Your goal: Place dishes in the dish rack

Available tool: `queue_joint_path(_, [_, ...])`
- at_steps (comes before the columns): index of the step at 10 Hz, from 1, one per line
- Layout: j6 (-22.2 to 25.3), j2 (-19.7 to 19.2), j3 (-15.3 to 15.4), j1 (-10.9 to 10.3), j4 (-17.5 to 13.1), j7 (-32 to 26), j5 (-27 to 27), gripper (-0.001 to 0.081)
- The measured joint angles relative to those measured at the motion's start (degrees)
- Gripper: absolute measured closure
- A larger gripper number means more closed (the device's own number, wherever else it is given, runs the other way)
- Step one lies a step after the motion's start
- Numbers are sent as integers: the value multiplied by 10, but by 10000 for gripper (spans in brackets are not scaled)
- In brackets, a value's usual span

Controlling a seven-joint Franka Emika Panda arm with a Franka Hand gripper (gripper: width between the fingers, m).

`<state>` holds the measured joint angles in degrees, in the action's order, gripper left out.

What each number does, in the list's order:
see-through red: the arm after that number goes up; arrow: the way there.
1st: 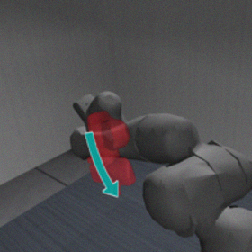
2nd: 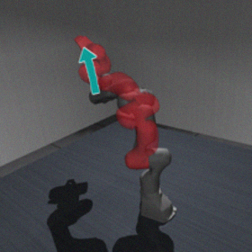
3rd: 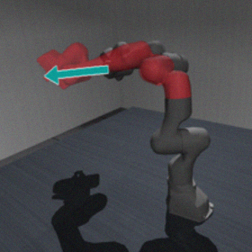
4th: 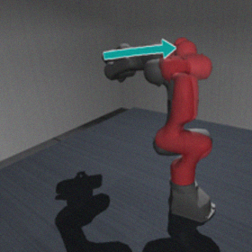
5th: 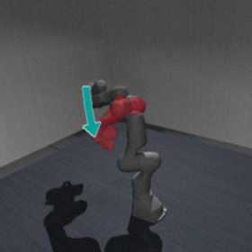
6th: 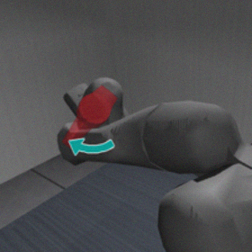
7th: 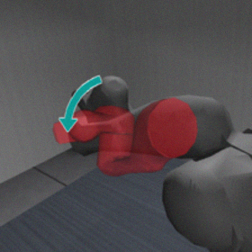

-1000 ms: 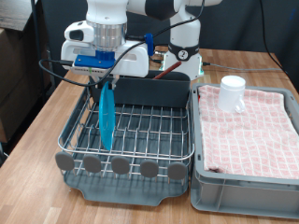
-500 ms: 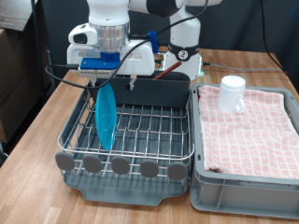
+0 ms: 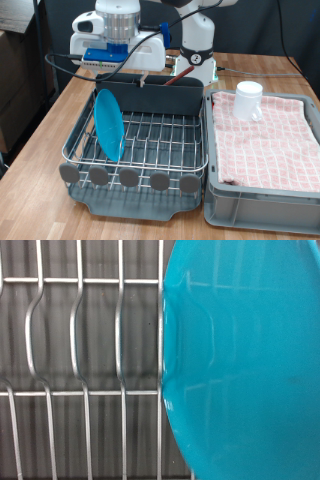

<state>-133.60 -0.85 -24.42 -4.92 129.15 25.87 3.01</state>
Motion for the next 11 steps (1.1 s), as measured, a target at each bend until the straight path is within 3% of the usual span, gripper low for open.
queue_joint_path(5, [73, 52, 13, 0, -31, 23, 37, 3])
queue_joint_path(9, [134, 75, 30, -32, -52, -202, 23, 3])
queue_joint_path(11, [128, 73, 31, -30, -51, -175, 24, 3])
